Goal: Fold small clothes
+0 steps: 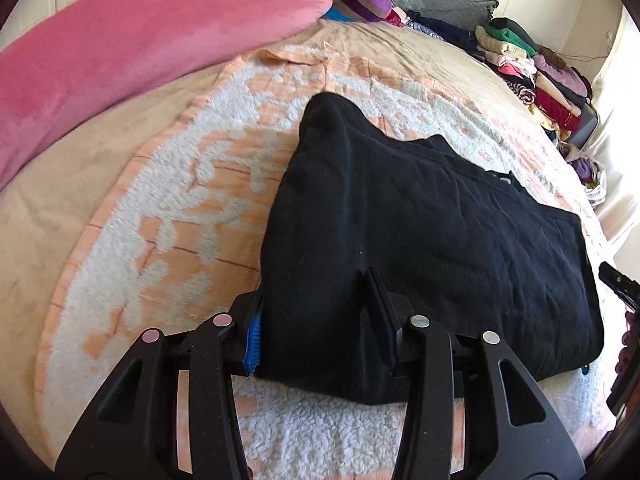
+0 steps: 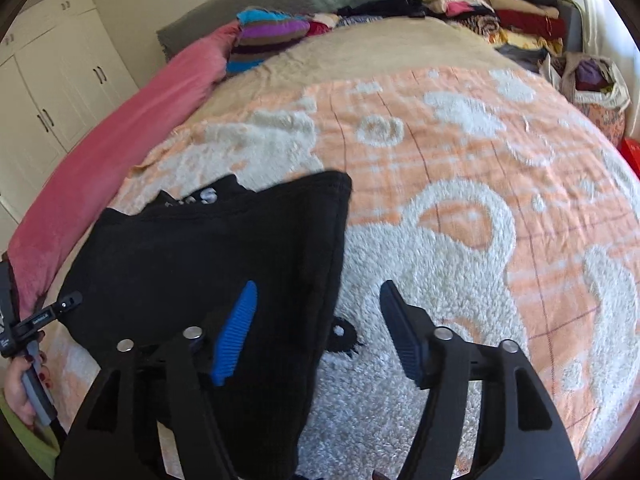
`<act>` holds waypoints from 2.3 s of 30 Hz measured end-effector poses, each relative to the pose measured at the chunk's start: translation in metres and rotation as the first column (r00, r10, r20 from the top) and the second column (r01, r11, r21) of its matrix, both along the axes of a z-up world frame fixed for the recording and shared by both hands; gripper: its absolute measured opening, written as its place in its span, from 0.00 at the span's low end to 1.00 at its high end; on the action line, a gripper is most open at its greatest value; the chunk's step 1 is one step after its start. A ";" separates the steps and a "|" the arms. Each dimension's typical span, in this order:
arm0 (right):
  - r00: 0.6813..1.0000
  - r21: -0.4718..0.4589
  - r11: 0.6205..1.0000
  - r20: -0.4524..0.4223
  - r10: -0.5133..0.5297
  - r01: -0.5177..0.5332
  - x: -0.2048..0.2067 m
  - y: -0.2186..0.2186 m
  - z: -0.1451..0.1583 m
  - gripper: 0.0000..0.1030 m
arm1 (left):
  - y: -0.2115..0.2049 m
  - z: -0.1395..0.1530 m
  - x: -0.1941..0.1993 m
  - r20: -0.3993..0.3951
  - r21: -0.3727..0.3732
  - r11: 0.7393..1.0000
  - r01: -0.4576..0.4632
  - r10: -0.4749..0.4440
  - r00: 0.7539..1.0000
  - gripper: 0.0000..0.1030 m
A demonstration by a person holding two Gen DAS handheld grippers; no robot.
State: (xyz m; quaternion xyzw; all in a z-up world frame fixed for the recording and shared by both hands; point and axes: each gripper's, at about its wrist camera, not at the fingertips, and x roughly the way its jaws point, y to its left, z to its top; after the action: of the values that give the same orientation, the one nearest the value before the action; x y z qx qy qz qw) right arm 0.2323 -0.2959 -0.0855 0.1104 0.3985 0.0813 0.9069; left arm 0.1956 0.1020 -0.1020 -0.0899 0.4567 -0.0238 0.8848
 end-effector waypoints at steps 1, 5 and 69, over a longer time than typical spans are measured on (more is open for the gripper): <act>1.000 -0.001 1.000 0.024 0.008 -0.008 -0.003 0.003 0.005 0.76 | 0.001 0.002 -0.001 0.001 0.002 1.000 -0.001 0.001 1.000 0.34; 0.996 -0.007 0.999 0.078 0.042 -0.042 -0.011 0.016 0.020 0.83 | 0.003 0.016 -0.009 0.020 0.009 1.000 0.006 -0.006 1.000 0.42; 0.904 -0.242 0.895 0.120 0.411 -0.375 -0.049 0.277 0.056 0.91 | 0.067 0.071 -0.028 0.167 0.013 0.996 -0.094 0.090 0.982 0.91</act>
State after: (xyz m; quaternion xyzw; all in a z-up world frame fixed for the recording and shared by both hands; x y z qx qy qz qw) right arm 0.1834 -0.0192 -0.0291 -0.0778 0.3412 0.2294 0.9082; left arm 0.1672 0.1685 -0.0312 -0.0996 0.3769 0.0144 0.9208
